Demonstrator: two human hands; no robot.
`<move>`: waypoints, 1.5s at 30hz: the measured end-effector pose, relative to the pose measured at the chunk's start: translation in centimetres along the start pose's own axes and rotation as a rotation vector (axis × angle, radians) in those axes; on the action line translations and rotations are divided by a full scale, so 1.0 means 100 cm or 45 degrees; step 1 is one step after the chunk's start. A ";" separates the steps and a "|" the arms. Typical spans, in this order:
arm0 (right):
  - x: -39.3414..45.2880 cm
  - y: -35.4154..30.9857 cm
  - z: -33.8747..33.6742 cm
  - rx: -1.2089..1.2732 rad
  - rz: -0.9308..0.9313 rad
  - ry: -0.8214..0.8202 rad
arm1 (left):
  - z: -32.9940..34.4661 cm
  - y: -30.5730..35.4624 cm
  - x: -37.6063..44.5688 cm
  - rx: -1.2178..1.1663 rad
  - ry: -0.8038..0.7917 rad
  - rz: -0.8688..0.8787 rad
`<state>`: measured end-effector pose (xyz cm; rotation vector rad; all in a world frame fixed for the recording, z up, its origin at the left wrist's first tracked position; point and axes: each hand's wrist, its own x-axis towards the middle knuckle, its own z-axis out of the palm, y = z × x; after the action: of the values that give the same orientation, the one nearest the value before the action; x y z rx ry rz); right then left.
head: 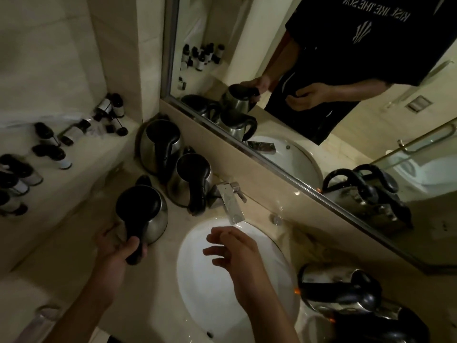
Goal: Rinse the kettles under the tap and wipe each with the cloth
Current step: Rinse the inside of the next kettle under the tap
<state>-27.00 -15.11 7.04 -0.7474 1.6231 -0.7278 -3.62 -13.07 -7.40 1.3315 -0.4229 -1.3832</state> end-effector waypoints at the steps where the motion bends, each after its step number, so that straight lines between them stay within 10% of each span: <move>1: 0.000 0.000 0.001 0.004 -0.009 -0.004 | 0.001 0.002 -0.003 -0.030 -0.025 -0.020; 22: -0.007 0.022 -0.030 -0.022 -0.080 0.127 | 0.046 0.026 -0.045 0.004 -0.467 -0.157; 34: 0.188 0.013 -0.044 -0.639 -0.050 0.178 | 0.081 -0.052 0.014 0.571 -0.364 -0.301; 45: 0.214 0.058 -0.062 0.022 -0.130 0.332 | 0.113 -0.079 0.058 0.642 -0.543 -0.285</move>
<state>-36.82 -28.18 -9.18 -0.7508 1.8204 -0.9425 -15.41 -20.19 -13.33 1.5123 -0.9839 -1.8348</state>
